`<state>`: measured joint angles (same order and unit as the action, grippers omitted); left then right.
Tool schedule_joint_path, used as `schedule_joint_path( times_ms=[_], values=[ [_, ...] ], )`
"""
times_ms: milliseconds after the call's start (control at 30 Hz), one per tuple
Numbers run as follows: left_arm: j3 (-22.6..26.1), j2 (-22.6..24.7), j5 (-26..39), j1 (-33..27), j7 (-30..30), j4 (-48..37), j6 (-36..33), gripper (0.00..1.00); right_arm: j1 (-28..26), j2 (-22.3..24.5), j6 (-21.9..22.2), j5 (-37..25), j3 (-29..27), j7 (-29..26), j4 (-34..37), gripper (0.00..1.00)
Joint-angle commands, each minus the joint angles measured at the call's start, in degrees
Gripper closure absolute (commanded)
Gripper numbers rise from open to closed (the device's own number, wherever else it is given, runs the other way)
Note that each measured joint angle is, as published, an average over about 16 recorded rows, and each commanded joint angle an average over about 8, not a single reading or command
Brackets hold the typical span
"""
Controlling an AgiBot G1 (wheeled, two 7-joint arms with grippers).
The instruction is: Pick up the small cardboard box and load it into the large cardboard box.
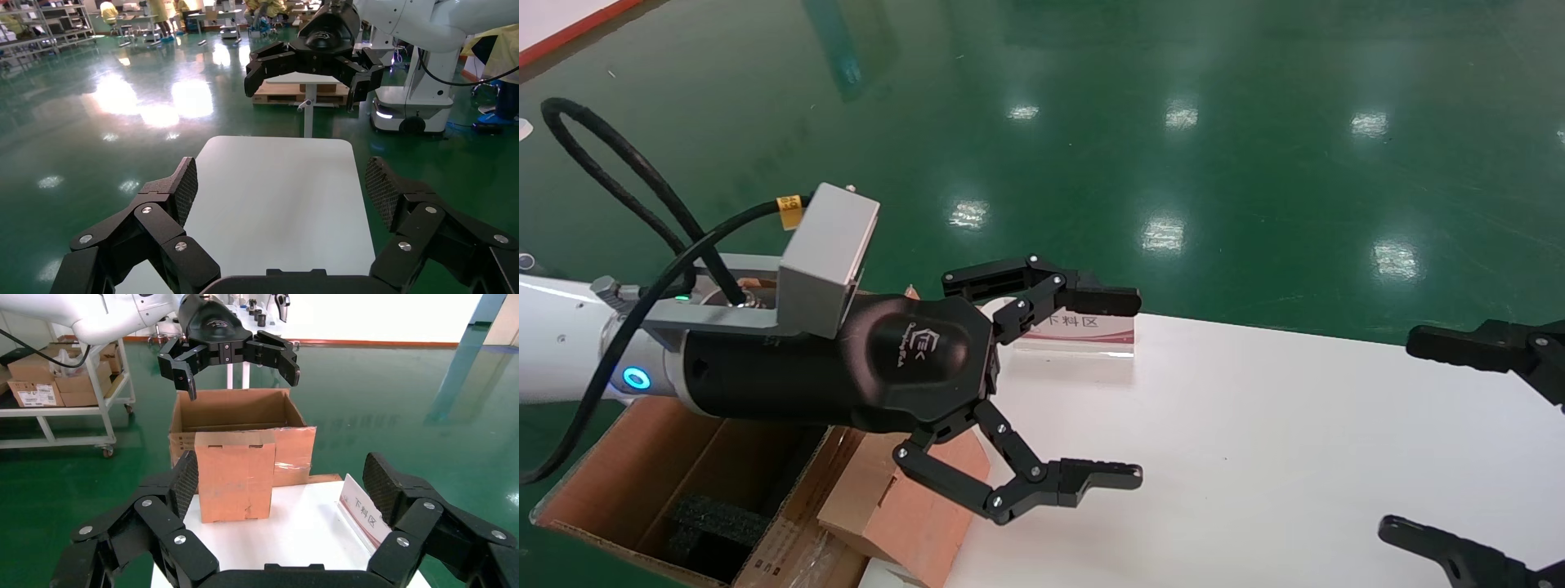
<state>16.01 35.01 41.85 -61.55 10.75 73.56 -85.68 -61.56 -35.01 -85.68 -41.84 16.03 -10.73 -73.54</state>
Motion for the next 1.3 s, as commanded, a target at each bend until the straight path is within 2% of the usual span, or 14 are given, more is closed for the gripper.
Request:
schedule_joint_path(
  times_ms=[33,500,700,933,1300],
  values=[
    [0.0,0.0,0.0,0.0,0.0,0.0,0.0,0.0,0.0,0.0,0.0,0.0,0.0,0.0,0.0,0.0],
    [0.1,-0.1,0.3,0.0,0.2,0.0,0.1,0.0,0.0,0.0,0.0,0.0,0.0,0.0,0.0,0.0],
    [2.2,-0.3,3.3,-2.7,3.9,0.2,-0.3,0.0,0.0,0.0,0.0,0.0,0.0,0.0,0.0,0.0],
    [8.4,-0.1,12.2,-12.8,11.9,0.8,-3.9,0.0,0.0,0.0,0.0,0.0,0.1,0.0,0.1,0.0],
    [24.4,-0.6,26.2,-35.6,21.7,1.6,-5.5,0.0,0.0,0.0,0.0,0.1,0.1,0.1,0.1,0.0]
  ],
)
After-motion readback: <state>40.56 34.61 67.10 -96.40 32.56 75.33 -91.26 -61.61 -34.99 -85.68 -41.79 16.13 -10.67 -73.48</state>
